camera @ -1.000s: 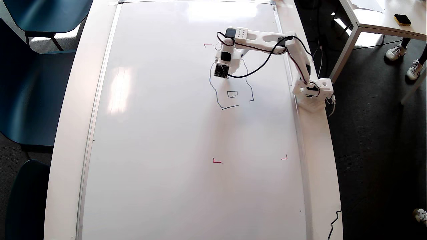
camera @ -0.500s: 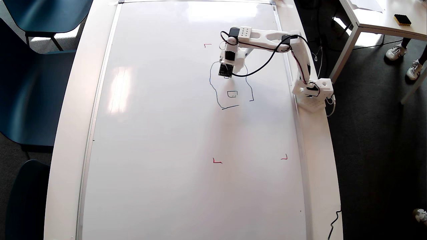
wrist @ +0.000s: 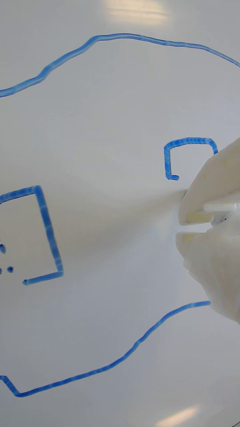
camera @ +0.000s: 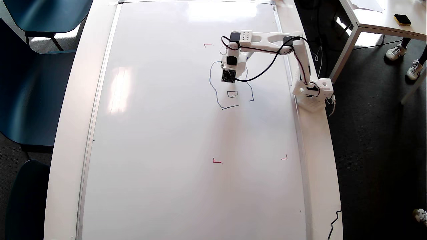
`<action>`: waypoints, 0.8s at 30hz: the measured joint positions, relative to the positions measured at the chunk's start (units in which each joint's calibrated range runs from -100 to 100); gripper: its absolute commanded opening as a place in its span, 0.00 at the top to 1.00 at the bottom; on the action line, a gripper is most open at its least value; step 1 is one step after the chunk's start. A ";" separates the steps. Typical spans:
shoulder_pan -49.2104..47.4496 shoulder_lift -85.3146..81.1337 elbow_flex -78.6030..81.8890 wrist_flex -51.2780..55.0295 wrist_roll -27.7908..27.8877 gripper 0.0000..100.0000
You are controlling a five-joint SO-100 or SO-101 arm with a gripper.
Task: Draw on a whiteboard a robot head using a pen attached to the gripper
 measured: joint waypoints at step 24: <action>-0.98 2.71 -6.12 1.69 -0.16 0.99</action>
